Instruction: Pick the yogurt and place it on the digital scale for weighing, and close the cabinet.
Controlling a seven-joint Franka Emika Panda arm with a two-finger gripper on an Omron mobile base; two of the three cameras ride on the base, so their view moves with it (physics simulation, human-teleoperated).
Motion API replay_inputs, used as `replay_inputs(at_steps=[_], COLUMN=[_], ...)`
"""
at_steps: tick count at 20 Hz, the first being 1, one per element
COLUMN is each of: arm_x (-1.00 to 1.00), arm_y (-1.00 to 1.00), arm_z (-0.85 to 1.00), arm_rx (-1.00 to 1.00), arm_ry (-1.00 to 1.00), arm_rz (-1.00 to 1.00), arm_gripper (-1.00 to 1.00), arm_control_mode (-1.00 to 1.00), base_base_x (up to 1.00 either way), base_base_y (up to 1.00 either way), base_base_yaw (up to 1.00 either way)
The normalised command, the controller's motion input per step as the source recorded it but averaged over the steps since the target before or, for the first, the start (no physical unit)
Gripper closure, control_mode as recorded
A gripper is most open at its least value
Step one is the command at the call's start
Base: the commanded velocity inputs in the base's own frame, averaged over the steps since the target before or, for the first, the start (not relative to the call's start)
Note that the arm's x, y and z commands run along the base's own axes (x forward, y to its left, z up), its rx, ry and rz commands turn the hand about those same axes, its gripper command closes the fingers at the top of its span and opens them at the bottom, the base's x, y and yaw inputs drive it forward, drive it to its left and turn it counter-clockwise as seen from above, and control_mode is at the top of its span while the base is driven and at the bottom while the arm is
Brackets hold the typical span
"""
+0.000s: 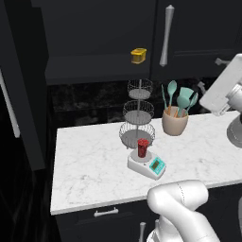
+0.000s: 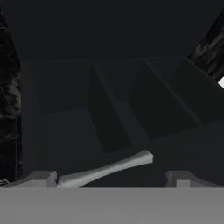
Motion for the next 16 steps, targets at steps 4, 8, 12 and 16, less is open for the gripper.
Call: replay_inputs(at_steps=[4, 8, 12, 16], arm_x=[-0.43, -0.56, -0.61, -0.50], arm_y=[0.08, 0.53, 0.99, 1.00], arm_z=[0.00, -0.14, -0.43, -0.27], arm_rx=[0.11, 0.00, -0.02, 0.00], arm_ry=[0.27, 0.23, -0.04, -0.21], arm_rz=[0.04, 0.09, 0.09, 0.02], arm_gripper=[-1.00, -1.00, -1.00, -1.00], arm_control_mode=[-1.00, -1.00, -1.00, -1.00], base_base_x=[0.00, 0.00, 0.00, 0.00], base_base_y=[0.00, 0.00, 0.00, 0.00], base_base_yaw=[0.00, 0.00, 0.00, 0.00])
